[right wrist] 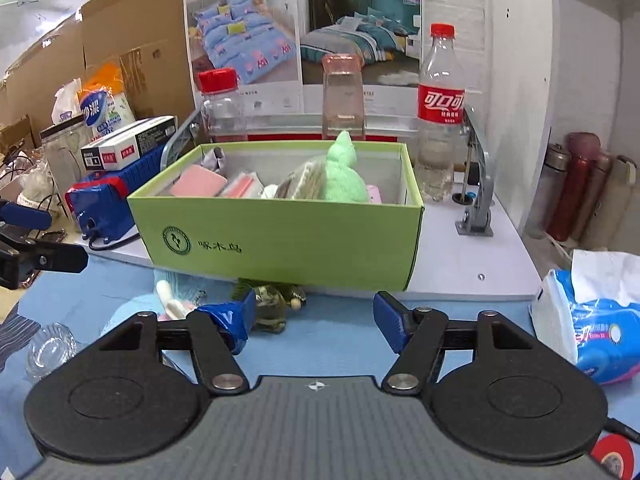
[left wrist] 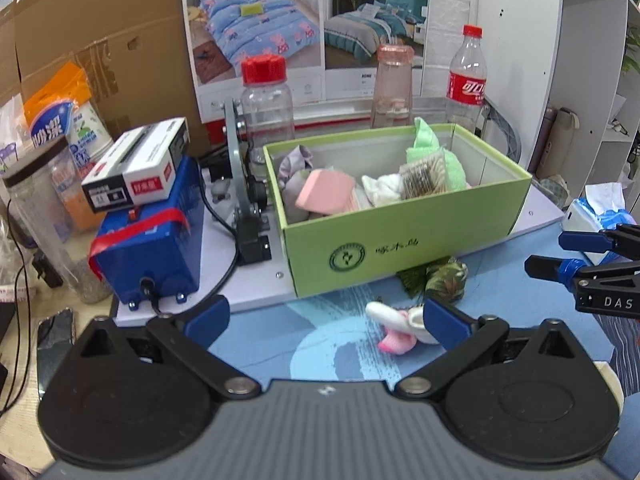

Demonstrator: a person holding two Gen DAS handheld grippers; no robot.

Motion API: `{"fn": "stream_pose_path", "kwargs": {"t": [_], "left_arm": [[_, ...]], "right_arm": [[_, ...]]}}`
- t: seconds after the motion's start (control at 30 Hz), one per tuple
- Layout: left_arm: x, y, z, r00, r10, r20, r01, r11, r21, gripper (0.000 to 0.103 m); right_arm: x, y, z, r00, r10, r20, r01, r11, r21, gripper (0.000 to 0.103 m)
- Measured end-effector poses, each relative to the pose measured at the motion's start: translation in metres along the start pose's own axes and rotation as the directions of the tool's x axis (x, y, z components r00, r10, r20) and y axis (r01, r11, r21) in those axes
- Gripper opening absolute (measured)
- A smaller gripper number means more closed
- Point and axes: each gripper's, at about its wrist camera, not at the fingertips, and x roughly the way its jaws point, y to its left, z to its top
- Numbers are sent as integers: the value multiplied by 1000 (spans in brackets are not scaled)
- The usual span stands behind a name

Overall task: Organize soft objects
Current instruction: 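Move the right gripper to the green tasselled sachet while the left gripper approaches the white-pink sock bundle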

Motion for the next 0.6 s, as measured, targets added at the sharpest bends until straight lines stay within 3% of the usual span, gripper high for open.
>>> {"fn": "stream_pose_path", "kwargs": {"t": [0.4,0.6], "left_arm": [[31,42,-21,994,15,-113,-27,993,-113,103],[33,59,-20,992,31,-121,-48,989,-140,103]], "right_arm": [[64,16,17,992,37,-124,-41,999,-29,53],[106,29,23,967,64,-248,-77,996,-43,54]]}}
